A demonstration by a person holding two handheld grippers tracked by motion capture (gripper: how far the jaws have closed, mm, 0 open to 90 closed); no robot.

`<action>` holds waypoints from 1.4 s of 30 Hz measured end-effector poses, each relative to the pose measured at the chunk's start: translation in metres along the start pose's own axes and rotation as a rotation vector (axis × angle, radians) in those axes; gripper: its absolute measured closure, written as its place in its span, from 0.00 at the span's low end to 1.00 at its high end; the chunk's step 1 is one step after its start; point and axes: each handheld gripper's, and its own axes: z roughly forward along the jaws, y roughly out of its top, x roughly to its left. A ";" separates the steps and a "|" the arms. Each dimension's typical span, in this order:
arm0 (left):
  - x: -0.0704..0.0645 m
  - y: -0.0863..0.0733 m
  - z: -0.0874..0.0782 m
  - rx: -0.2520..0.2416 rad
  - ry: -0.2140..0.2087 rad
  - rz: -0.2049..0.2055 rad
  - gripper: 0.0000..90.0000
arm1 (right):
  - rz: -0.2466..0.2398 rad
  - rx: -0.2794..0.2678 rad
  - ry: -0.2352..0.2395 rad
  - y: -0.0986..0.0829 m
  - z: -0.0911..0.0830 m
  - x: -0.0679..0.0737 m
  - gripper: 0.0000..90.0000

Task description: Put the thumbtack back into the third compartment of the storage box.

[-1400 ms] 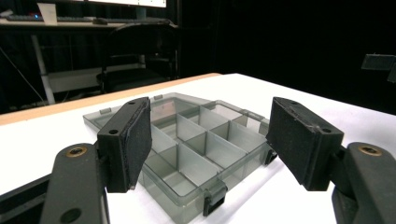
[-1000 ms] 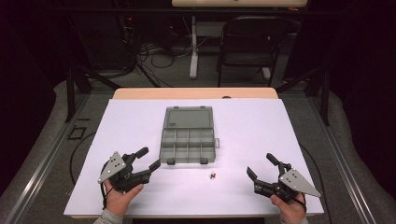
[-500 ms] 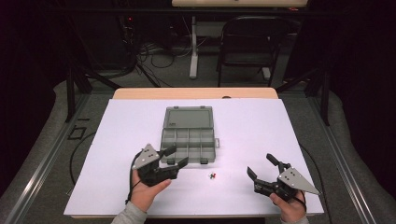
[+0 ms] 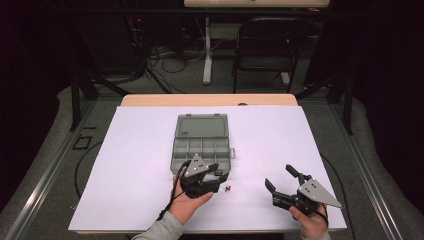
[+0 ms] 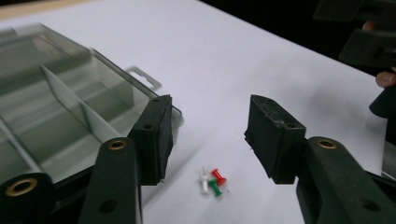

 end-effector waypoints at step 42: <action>0.006 -0.021 0.041 0.282 0.056 -0.103 0.92 | 0.031 0.009 0.015 0.000 -0.001 -0.002 0.16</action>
